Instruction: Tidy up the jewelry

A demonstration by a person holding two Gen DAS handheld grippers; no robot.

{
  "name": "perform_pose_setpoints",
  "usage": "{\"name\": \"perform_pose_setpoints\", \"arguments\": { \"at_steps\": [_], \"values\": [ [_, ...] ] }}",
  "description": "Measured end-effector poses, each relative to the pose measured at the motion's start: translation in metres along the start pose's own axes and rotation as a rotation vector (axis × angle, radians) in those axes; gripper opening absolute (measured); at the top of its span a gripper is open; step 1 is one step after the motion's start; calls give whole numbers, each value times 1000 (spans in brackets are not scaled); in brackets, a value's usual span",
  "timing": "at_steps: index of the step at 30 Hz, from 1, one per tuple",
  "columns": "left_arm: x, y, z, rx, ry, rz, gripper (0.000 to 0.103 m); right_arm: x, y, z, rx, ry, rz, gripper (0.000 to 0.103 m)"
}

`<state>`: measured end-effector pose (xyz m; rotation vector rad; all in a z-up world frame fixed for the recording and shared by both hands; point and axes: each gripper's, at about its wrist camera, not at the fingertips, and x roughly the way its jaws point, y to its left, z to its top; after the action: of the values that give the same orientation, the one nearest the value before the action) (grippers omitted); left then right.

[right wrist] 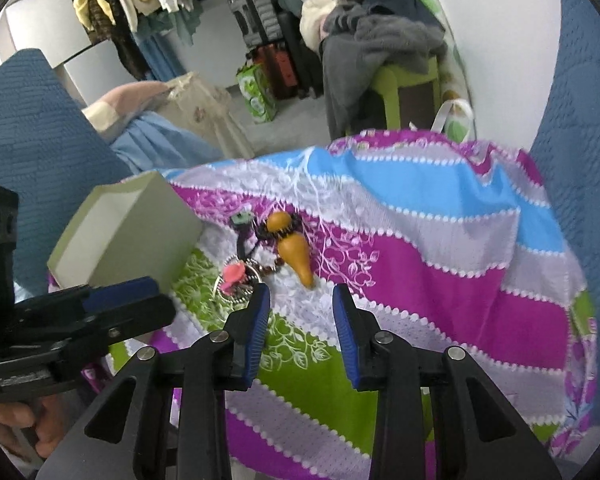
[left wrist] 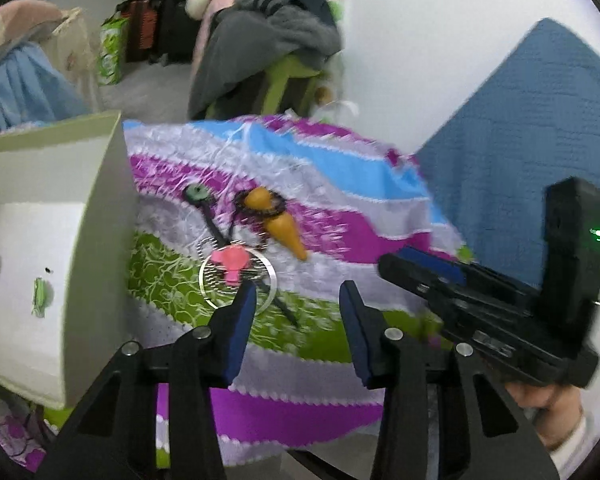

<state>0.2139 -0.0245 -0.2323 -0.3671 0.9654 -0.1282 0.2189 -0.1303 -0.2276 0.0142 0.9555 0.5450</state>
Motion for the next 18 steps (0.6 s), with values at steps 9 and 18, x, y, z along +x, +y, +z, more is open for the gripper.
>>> {"name": "perform_pose_setpoints", "arguments": {
  "at_steps": [9, 18],
  "values": [
    [53, 21, 3, -20, 53, 145, 43, 18, -5, -6, -6, 54, -10, 30],
    [66, 27, 6, 7, 70, 138, 10, 28, -4, -5, 17, 79, 44, 30]
  ]
}}
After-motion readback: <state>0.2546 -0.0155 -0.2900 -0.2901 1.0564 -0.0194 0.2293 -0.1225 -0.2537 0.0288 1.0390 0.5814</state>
